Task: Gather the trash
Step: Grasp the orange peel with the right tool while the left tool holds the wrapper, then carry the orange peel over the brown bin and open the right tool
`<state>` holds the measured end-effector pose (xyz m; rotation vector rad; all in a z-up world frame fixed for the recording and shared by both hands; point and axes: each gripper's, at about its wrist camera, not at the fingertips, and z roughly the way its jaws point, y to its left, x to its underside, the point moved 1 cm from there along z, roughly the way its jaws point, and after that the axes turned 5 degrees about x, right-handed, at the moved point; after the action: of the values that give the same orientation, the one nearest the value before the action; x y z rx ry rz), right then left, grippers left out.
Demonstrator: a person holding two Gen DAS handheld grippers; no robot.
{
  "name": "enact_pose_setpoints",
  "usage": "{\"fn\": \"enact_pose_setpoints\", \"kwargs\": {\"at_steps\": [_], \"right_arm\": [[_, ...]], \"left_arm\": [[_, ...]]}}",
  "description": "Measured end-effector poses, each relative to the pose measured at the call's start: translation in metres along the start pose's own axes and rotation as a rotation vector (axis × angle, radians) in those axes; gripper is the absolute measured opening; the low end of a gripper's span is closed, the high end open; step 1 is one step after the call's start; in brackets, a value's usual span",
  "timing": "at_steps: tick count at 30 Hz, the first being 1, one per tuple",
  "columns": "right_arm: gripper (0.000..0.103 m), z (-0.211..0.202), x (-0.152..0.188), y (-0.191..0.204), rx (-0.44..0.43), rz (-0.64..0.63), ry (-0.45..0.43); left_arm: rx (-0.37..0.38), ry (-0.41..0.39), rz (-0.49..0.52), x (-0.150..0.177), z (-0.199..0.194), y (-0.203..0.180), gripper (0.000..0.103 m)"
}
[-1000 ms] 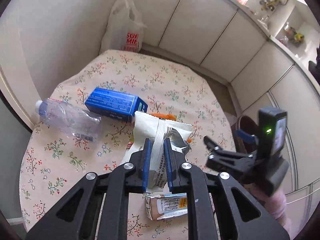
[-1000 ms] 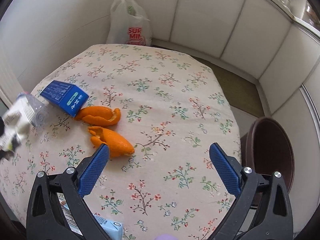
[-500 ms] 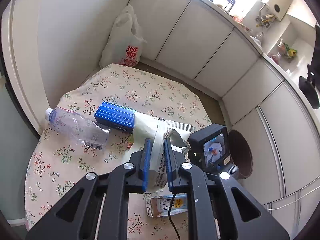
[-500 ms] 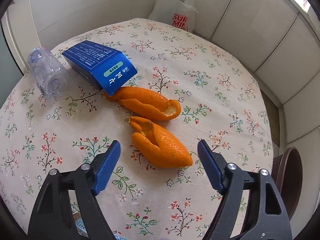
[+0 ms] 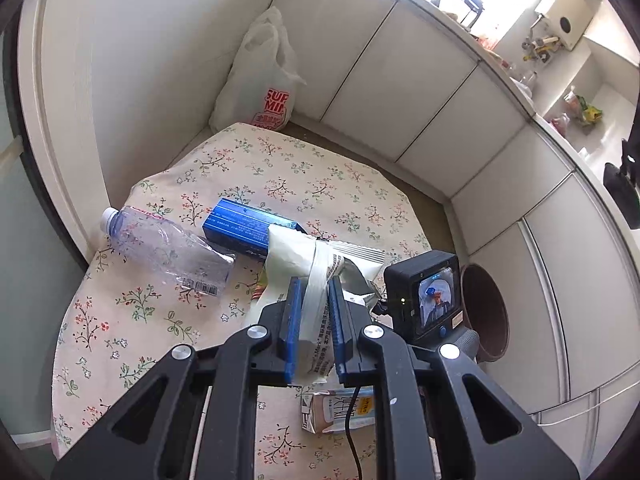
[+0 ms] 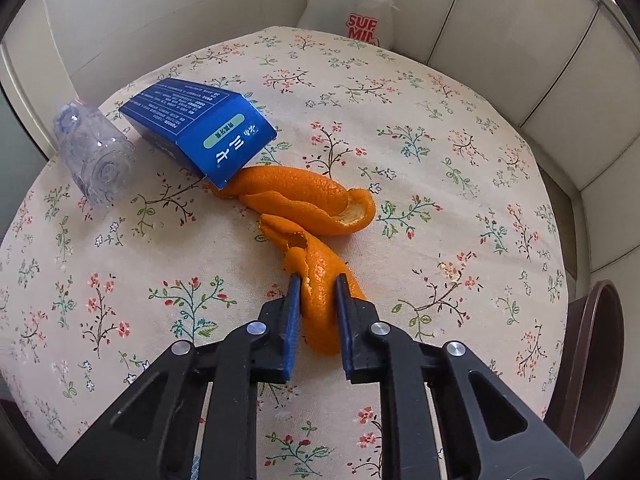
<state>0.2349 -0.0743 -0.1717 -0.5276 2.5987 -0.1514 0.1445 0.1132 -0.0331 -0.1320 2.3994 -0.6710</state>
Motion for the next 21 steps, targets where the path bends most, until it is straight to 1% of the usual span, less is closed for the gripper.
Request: {"fn": "enact_pose_setpoints", "kwargs": {"at_steps": [4,10,17,21], "right_arm": [[0.014,-0.011,0.0,-0.004,-0.011,0.011,-0.021],[0.014,-0.037,-0.003,-0.015,0.019,0.029,-0.094],[0.014,-0.079,-0.002,-0.046,0.064,0.087,-0.188],[0.014,-0.107,0.003,-0.071,0.105,0.137,-0.244]], "left_arm": [[0.003,-0.002,-0.002,0.0,0.0,-0.001,0.014],[0.013,-0.012,-0.005,-0.002,0.001,-0.003,0.014],[0.032,-0.015,0.003,-0.002,0.004,-0.013,0.014],[0.045,-0.016,0.007,-0.001,0.007,-0.022,0.014]]}}
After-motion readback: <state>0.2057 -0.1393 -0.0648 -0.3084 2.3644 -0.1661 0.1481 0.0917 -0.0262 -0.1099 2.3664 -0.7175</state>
